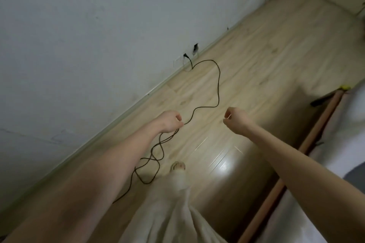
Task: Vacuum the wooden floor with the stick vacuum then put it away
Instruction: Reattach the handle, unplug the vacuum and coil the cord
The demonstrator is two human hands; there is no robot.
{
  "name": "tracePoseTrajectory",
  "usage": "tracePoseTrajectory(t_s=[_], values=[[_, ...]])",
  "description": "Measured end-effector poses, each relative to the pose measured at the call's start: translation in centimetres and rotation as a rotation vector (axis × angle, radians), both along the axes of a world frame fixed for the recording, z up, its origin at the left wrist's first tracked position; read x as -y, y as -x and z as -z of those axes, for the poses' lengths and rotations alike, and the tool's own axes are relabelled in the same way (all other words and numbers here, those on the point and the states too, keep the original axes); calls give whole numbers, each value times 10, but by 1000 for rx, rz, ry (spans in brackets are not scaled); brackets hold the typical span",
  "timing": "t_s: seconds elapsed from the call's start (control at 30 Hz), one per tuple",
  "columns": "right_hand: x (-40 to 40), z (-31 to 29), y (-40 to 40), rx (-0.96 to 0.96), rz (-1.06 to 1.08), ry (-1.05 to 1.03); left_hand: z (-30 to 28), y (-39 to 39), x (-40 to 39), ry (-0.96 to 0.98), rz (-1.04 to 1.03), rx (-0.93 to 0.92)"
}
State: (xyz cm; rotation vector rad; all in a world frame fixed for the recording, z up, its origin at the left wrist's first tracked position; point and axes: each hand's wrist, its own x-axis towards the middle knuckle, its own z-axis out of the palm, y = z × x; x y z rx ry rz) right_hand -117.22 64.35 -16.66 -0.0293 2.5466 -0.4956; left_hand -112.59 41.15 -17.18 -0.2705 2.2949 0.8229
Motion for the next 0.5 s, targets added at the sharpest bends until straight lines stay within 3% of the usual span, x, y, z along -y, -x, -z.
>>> tracePoseTrajectory(t_s=[0.2, 0.33, 0.5], values=[[-8, 28, 167, -61, -10, 12, 65, 168, -18, -99, -58, 45], [-6, 54, 277, -19, -19, 32, 101, 277, -19, -217, -310, 109], [4, 128, 399, 63, -80, 12, 170, 386, -4, -280, -626, 100]])
